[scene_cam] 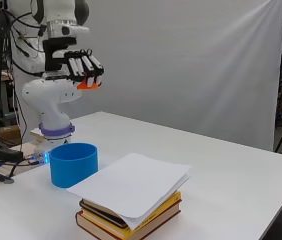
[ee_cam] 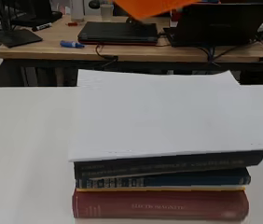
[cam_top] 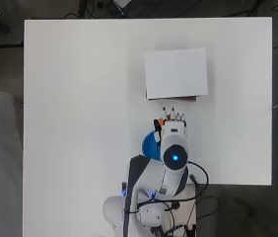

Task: Teleoperate dual arm-hand system to pick and place objects

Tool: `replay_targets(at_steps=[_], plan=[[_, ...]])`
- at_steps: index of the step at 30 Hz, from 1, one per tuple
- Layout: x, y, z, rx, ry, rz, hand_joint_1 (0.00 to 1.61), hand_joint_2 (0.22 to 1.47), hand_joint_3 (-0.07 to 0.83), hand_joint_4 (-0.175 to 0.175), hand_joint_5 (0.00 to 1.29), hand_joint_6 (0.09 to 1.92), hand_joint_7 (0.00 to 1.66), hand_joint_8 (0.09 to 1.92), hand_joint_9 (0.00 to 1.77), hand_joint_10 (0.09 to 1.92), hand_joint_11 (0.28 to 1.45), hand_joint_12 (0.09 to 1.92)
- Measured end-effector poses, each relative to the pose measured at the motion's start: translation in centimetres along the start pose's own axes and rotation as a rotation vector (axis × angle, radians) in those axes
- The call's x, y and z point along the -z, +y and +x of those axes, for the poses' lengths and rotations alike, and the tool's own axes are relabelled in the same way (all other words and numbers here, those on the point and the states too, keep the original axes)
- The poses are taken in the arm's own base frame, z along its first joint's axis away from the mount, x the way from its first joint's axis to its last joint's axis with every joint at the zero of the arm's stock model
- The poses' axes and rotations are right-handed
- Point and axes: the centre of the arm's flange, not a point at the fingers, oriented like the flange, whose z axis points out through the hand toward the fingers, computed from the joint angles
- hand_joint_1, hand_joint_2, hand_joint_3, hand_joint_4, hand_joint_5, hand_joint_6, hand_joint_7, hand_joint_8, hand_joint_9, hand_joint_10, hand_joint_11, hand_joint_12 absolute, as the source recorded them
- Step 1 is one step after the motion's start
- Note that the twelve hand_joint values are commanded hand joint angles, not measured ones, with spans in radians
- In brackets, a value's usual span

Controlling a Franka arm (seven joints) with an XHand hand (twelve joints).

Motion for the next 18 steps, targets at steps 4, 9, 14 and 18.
replay_targets(at_steps=[4, 9, 14, 18], plan=[[-2.6, 0.1, -2.8, -0.063, -0.002, 0.055, 0.94, 1.2, 0.0, 0.175, 0.8, 1.28, 1.14, 1.92, 1.47, 1.92, 1.13, 1.84], [-5.8, -0.2, -4.7, -0.112, 0.019, 0.12, 0.93, 1.21, 0.002, 0.175, 0.78, 1.31, 1.11, 1.92, 1.44, 1.92, 1.11, 1.82], [-9.8, -2.4, -5.2, -0.115, 0.027, 0.196, 0.92, 1.22, 0.002, 0.175, 0.77, 1.33, 1.05, 1.92, 1.38, 1.92, 1.06, 1.82], [-12.4, -5.0, -5.5, -0.107, 0.034, 0.26, 0.91, 1.23, 0.003, 0.175, 0.74, 1.36, 0.98, 1.92, 1.31, 1.92, 1.0, 1.82]])
